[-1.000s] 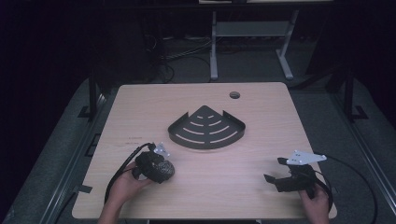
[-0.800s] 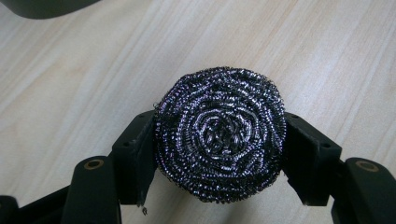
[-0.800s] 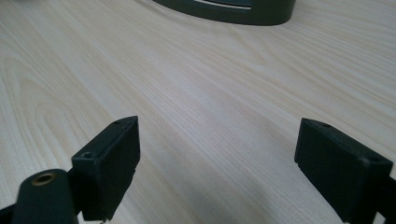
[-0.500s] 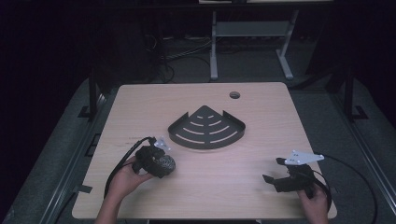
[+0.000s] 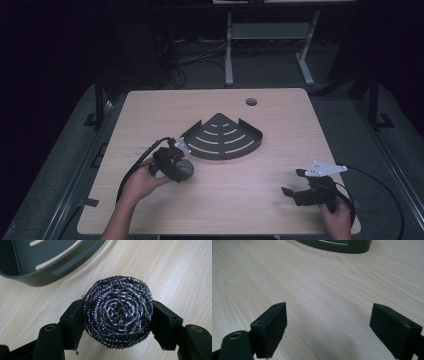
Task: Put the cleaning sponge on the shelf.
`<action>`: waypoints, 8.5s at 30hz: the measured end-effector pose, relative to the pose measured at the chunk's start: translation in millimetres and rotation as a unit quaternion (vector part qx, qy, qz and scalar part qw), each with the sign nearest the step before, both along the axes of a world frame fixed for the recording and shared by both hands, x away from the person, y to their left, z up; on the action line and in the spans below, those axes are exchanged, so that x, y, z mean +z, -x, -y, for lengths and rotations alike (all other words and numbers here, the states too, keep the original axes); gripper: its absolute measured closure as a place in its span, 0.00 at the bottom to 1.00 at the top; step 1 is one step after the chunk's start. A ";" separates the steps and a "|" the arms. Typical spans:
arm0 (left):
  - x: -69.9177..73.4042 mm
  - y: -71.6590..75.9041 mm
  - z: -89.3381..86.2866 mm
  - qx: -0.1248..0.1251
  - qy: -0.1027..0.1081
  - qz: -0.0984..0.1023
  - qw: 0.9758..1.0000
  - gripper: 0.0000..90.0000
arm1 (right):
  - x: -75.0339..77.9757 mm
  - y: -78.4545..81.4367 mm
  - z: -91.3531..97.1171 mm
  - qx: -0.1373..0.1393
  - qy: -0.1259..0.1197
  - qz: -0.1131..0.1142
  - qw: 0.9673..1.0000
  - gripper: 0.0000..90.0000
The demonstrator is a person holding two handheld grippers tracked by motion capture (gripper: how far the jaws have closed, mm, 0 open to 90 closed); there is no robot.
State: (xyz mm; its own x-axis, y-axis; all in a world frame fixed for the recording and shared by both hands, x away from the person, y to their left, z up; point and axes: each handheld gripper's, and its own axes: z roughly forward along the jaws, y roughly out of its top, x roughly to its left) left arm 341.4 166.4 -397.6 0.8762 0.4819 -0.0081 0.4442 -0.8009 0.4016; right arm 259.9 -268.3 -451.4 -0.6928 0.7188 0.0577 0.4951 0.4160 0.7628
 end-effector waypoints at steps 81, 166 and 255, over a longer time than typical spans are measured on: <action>23.5 -113.8 73.3 -0.020 -0.004 -0.029 0.999 0.37 | 0.7 -2.2 -7.6 0.016 0.002 -0.001 1.000 0.15; -22.5 -149.2 96.8 0.014 -0.033 -0.055 0.998 0.32 | 1.7 -2.7 -8.4 0.018 -0.001 -0.001 1.000 0.15; 19.3 -77.8 53.6 -0.008 -0.001 -0.014 1.000 0.24 | -0.2 -5.7 -16.3 0.012 0.012 -0.011 1.000 0.15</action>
State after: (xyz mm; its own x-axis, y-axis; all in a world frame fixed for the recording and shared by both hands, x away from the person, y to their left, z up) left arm 419.2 112.9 -378.3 0.8832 0.4681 -0.0308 0.4422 -0.8088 0.3876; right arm 265.6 -252.0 -451.7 -0.7084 0.7036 0.0552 0.5010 0.4462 0.7415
